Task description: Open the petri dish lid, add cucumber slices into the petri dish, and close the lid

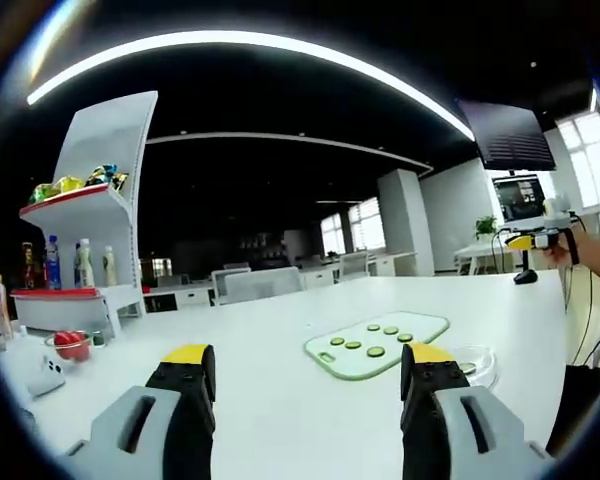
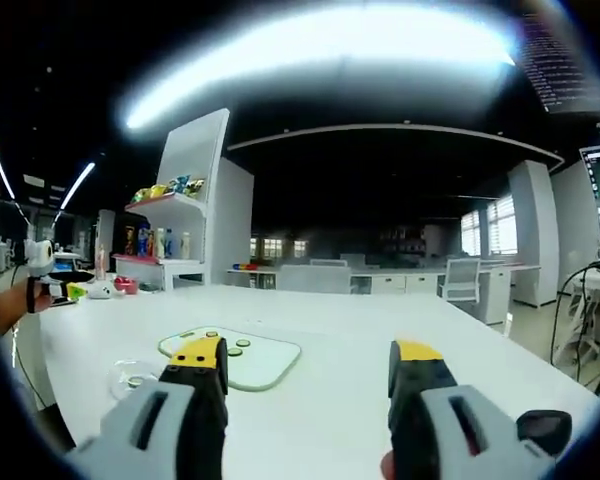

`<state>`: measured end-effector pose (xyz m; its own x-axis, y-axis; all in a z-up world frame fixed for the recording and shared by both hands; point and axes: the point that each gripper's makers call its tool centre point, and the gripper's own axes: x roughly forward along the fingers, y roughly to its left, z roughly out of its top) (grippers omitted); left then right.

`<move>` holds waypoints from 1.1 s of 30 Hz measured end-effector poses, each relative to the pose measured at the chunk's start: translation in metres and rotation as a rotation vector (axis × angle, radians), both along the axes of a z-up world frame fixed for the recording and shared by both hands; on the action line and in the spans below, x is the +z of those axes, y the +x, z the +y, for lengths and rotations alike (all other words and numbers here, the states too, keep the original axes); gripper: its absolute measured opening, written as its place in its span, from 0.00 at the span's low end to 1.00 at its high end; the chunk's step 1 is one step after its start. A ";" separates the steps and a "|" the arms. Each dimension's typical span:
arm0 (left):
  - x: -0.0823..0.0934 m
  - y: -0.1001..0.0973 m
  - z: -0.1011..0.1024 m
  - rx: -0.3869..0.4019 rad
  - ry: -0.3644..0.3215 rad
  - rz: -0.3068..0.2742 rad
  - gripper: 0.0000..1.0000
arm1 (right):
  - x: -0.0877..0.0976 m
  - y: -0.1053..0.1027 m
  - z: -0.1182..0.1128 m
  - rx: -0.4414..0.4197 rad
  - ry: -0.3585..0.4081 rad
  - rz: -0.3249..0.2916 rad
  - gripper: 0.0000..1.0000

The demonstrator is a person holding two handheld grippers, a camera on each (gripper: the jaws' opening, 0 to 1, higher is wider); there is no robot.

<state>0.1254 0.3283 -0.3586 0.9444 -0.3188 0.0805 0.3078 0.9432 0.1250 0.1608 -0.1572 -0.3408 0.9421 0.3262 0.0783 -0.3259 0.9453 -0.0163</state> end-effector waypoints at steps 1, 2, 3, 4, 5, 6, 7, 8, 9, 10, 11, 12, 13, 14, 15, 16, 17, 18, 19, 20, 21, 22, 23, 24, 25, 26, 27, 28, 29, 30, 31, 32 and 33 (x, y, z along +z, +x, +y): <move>0.000 0.000 0.000 0.003 -0.002 0.000 0.76 | -0.001 0.000 0.000 -0.001 0.002 0.001 0.64; 0.000 -0.001 0.000 0.007 0.002 0.000 0.76 | -0.002 -0.001 -0.001 -0.003 0.001 0.003 0.64; 0.000 -0.002 0.001 0.013 0.005 0.000 0.76 | -0.004 -0.001 -0.002 -0.006 0.000 0.005 0.64; 0.000 -0.003 0.001 0.016 -0.007 -0.001 0.76 | -0.005 -0.001 -0.002 -0.007 -0.001 0.006 0.64; 0.001 -0.004 0.001 0.015 -0.016 -0.002 0.76 | -0.006 -0.001 -0.002 -0.007 -0.002 0.009 0.64; 0.001 -0.004 0.002 0.017 -0.018 -0.002 0.76 | -0.007 -0.002 -0.003 -0.010 -0.002 0.011 0.64; 0.000 -0.005 0.002 0.023 -0.019 -0.003 0.76 | -0.008 -0.002 -0.003 -0.011 -0.002 0.012 0.64; 0.000 -0.006 0.003 0.028 -0.022 -0.003 0.76 | -0.009 -0.003 -0.003 -0.011 -0.003 0.014 0.64; 0.000 -0.007 0.005 0.034 -0.026 -0.004 0.76 | -0.010 -0.004 -0.004 -0.013 0.000 0.016 0.64; 0.000 -0.008 0.006 0.040 -0.030 -0.006 0.76 | -0.010 -0.005 -0.004 -0.014 0.004 0.017 0.64; -0.001 -0.008 0.007 0.044 -0.038 -0.006 0.76 | -0.010 -0.006 -0.004 -0.015 0.005 0.017 0.64; -0.001 -0.008 0.007 0.047 -0.042 -0.005 0.76 | -0.011 -0.006 -0.003 -0.016 0.003 0.018 0.64; -0.003 -0.008 0.008 0.051 -0.040 -0.003 0.76 | -0.011 -0.006 -0.003 -0.018 -0.001 0.019 0.64; -0.004 -0.008 0.008 0.053 -0.037 -0.001 0.76 | -0.012 -0.007 -0.003 -0.020 -0.003 0.019 0.64; -0.004 -0.008 0.009 0.055 -0.036 0.001 0.76 | -0.011 -0.007 -0.003 -0.021 -0.005 0.019 0.64; -0.005 -0.008 0.010 0.057 -0.041 0.002 0.76 | -0.011 -0.007 -0.003 -0.021 -0.004 0.019 0.64; -0.005 -0.008 0.010 0.059 -0.045 0.001 0.76 | -0.011 -0.007 -0.003 -0.021 -0.002 0.020 0.64; -0.004 -0.009 0.012 0.064 -0.050 -0.002 0.76 | -0.010 -0.008 -0.002 -0.023 0.000 0.018 0.64; -0.003 -0.010 0.013 0.068 -0.055 -0.005 0.76 | -0.009 -0.008 -0.002 -0.024 0.003 0.016 0.64; -0.003 -0.010 0.015 0.073 -0.060 -0.007 0.76 | -0.008 -0.009 -0.002 -0.026 0.006 0.014 0.64; -0.002 -0.011 0.016 0.078 -0.066 -0.010 0.76 | -0.007 -0.009 -0.002 -0.027 0.008 0.012 0.64; -0.002 -0.011 0.018 0.082 -0.069 -0.013 0.76 | -0.007 -0.009 -0.002 -0.027 0.009 0.012 0.64; -0.001 -0.012 0.019 0.085 -0.072 -0.015 0.76 | -0.006 -0.010 -0.002 -0.027 0.008 0.011 0.64; -0.001 -0.012 0.020 0.088 -0.073 -0.016 0.76 | -0.005 -0.010 -0.002 -0.026 0.005 0.010 0.64; -0.001 -0.012 0.021 0.090 -0.071 -0.017 0.76 | -0.005 -0.010 -0.002 -0.026 0.001 0.008 0.64; 0.000 -0.013 0.021 0.092 -0.068 -0.019 0.76 | -0.004 -0.011 -0.002 -0.029 -0.001 0.006 0.64; 0.000 -0.013 0.021 0.092 -0.069 -0.019 0.76 | -0.003 -0.011 -0.003 -0.030 -0.001 0.005 0.64; 0.000 -0.014 0.021 0.091 -0.071 -0.019 0.76 | -0.003 -0.011 -0.004 -0.033 0.002 0.004 0.64; 0.000 -0.014 0.019 0.088 -0.070 -0.021 0.76 | -0.002 -0.012 -0.004 -0.035 0.004 0.002 0.64; 0.001 -0.014 0.018 0.089 -0.065 -0.021 0.76 | -0.002 -0.012 -0.005 -0.036 0.004 0.002 0.64; 0.001 -0.014 0.018 0.093 -0.055 -0.022 0.76 | -0.002 -0.012 -0.005 -0.036 0.002 0.002 0.64; 0.001 -0.014 0.018 0.095 -0.053 -0.021 0.76 | -0.003 -0.012 -0.005 -0.037 0.002 0.003 0.64; 0.002 -0.014 0.018 0.096 -0.054 -0.023 0.76 | -0.003 -0.012 -0.006 -0.038 0.002 0.004 0.64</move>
<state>0.1113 0.3464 -0.3571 0.9679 -0.2220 0.1176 0.2137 0.9737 0.0791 0.1492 -0.1628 -0.3437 0.9541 0.2900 0.0754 -0.2898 0.9570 -0.0132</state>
